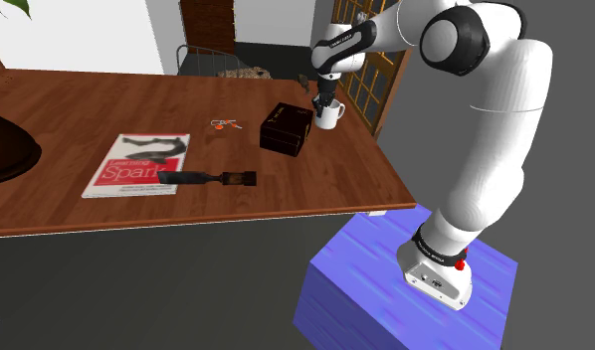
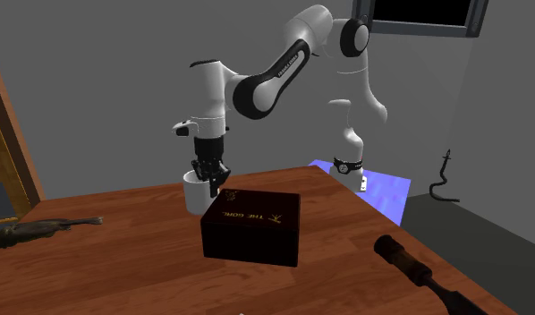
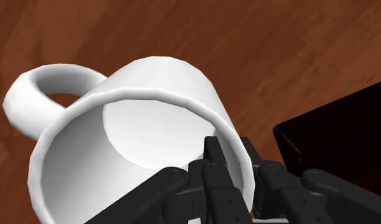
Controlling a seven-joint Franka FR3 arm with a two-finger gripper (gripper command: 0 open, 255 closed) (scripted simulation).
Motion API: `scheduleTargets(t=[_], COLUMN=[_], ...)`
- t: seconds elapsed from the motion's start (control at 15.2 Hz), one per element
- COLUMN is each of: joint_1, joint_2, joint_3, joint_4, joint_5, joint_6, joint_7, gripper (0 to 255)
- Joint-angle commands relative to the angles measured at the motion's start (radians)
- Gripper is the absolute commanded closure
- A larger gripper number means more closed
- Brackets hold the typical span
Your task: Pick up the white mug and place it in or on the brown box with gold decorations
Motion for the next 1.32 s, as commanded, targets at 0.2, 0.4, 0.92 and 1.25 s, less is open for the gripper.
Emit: scheduleTargets(t=[0.2, 0.4, 0.92, 1.25], joint_1=[0.001, 0.003, 0.004, 0.005], joint_2=[-0.021, -0.038, -0.075, -0.092], joint_3=[-0.003, -0.005, -0.008, -0.010], joint_4=[0.023, 0.041, 0.099, 0.144], joint_5=[-0.006, -0.011, -0.022, -0.027], joint_6=[-0.044, -0.079, -0.174, -0.235], joint_7=[0.004, 0.007, 0.014, 0.017], gripper=[255, 255, 255, 255])
